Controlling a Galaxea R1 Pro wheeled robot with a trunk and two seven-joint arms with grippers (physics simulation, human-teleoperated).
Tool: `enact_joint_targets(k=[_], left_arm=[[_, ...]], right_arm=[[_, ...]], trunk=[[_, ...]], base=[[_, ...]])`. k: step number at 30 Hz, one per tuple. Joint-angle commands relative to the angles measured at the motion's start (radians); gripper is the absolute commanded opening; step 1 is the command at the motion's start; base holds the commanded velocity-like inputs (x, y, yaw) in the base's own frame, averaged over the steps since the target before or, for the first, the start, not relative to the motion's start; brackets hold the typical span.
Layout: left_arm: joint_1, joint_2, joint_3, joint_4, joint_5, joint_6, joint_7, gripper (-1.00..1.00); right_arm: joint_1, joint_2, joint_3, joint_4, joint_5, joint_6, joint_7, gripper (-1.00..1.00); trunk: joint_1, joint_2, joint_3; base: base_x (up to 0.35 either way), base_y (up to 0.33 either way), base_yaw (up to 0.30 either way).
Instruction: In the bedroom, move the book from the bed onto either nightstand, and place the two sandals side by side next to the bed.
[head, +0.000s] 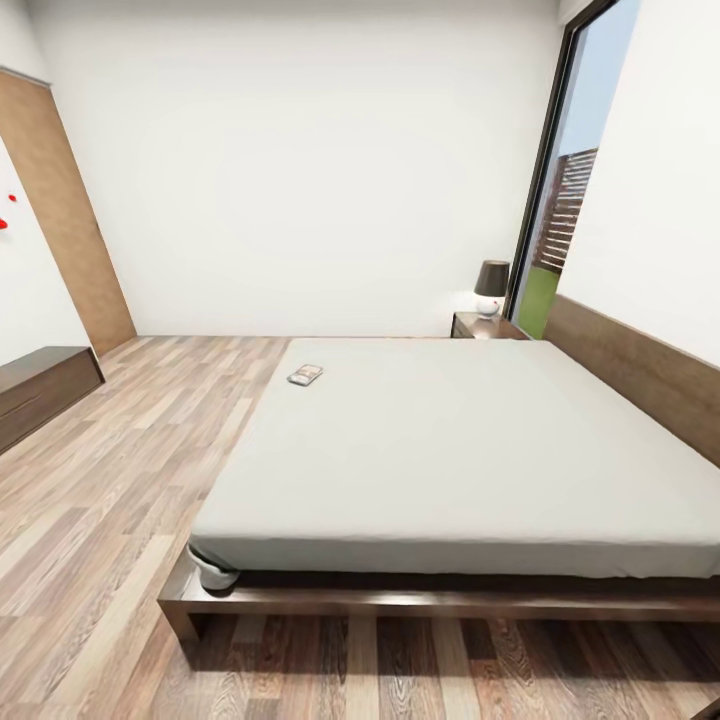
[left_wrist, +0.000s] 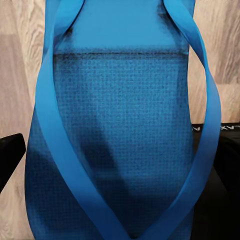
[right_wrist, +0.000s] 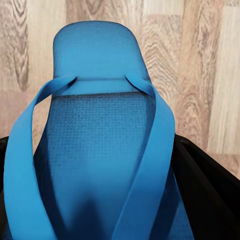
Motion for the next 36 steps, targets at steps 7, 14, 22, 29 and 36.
enact_joint_targets(k=[7,14,22,29,36], left_arm=[[-0.001,0.003,-0.008,-0.018,0.008,0.002,0.002,-1.00],[-0.001,0.016,-0.008,-0.029,0.008,0.001,0.002,-1.00],[-0.001,0.021,-0.008,-0.032,0.008,-0.040,0.002,-1.00],[-0.001,0.021,-0.008,-0.032,0.008,-0.047,0.002,-1.00],[-0.001,0.021,-0.008,-0.032,0.008,-0.048,0.002,-1.00]], right_arm=[[0.000,-0.001,-0.003,-0.003,0.007,0.006,-0.003,-1.00],[0.000,-0.001,-0.003,-0.004,0.007,0.004,-0.003,-1.00],[-0.001,-0.001,-0.003,-0.009,0.008,0.004,-0.003,-1.00],[-0.002,-0.001,0.002,-0.021,0.007,0.006,-0.003,-1.00],[-0.002,-0.001,0.003,-0.023,0.008,0.003,-0.003,-1.00]], trunk=[[0.027,-0.050,-0.023],[0.054,-0.099,-0.045],[0.084,-0.155,-0.070],[0.111,-0.204,-0.092],[0.138,-0.253,-0.114]], base=[[0.000,0.000,0.000],[0.000,0.000,0.000],[0.000,0.000,0.000],[0.000,0.000,0.000],[0.000,0.000,0.000]])
